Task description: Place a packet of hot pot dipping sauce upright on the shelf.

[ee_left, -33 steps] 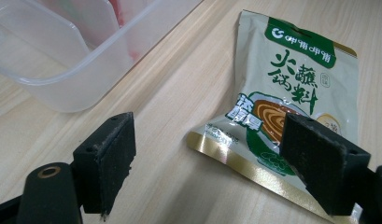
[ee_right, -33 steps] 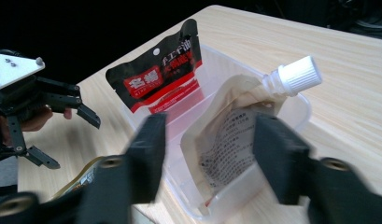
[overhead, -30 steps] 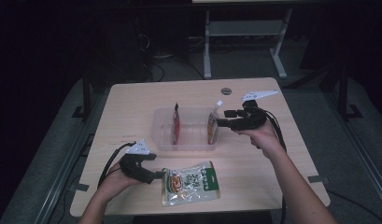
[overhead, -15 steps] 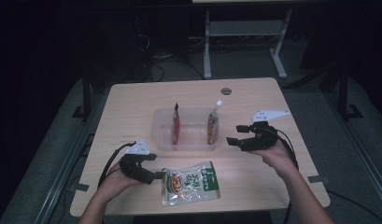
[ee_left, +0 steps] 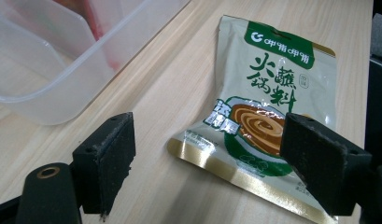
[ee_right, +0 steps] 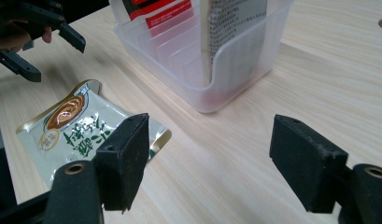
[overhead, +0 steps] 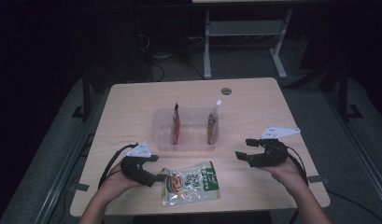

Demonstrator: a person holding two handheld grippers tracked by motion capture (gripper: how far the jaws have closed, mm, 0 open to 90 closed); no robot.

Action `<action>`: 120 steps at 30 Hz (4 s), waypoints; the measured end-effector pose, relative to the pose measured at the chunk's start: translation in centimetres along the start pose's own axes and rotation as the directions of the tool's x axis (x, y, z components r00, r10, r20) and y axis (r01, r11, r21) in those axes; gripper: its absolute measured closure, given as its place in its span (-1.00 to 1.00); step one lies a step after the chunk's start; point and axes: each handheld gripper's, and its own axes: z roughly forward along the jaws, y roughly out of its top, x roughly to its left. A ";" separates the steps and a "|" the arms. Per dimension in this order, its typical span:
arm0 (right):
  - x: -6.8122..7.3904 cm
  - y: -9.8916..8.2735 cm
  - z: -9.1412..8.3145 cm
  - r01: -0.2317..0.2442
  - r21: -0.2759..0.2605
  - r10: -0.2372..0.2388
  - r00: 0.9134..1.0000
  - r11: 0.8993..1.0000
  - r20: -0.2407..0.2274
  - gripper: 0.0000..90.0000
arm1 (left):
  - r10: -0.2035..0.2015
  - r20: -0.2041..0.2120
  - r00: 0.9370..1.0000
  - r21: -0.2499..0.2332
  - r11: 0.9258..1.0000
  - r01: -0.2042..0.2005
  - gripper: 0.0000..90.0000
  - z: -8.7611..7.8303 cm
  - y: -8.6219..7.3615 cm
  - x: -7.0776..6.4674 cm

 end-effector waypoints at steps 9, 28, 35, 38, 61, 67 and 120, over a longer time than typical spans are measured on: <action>0.1 -2.3 -1.4 -0.035 0.000 0.035 0.999 0.999 0.034 -0.39 | 0.023 0.030 0.999 -0.005 1.000 -0.023 -0.56 0.4 0.5 -1.0; 0.5 -3.9 -1.6 -0.044 0.031 0.043 0.999 0.999 0.030 -0.41 | 0.132 0.282 0.950 0.045 0.988 -0.150 0.81 4.3 2.9 -6.8; 0.4 -4.0 -1.4 -0.041 0.037 0.040 0.999 0.998 0.025 -0.41 | 0.147 0.326 0.934 0.107 0.976 -0.190 0.97 6.1 3.0 -8.1; 0.3 -4.0 -1.5 -0.043 0.031 0.042 0.999 0.999 0.027 -0.41 | 0.152 0.306 0.940 0.153 0.966 -0.206 0.99 7.2 2.7 -8.3; 0.4 -4.0 -1.4 -0.037 0.039 0.036 0.999 0.999 0.038 -0.41 | 0.152 0.117 0.981 0.122 0.979 -0.166 1.00 8.0 2.9 -6.8; 0.3 -4.0 -1.5 -0.039 0.038 0.037 0.998 0.999 0.041 -0.41 | 0.138 0.045 0.989 0.087 0.986 -0.141 0.80 6.4 2.9 -5.1; 0.2 -4.1 -1.5 -0.036 0.050 0.035 0.999 0.998 0.035 -0.40 | 0.159 0.056 0.986 0.135 0.977 -0.165 0.90 5.0 0.7 -2.3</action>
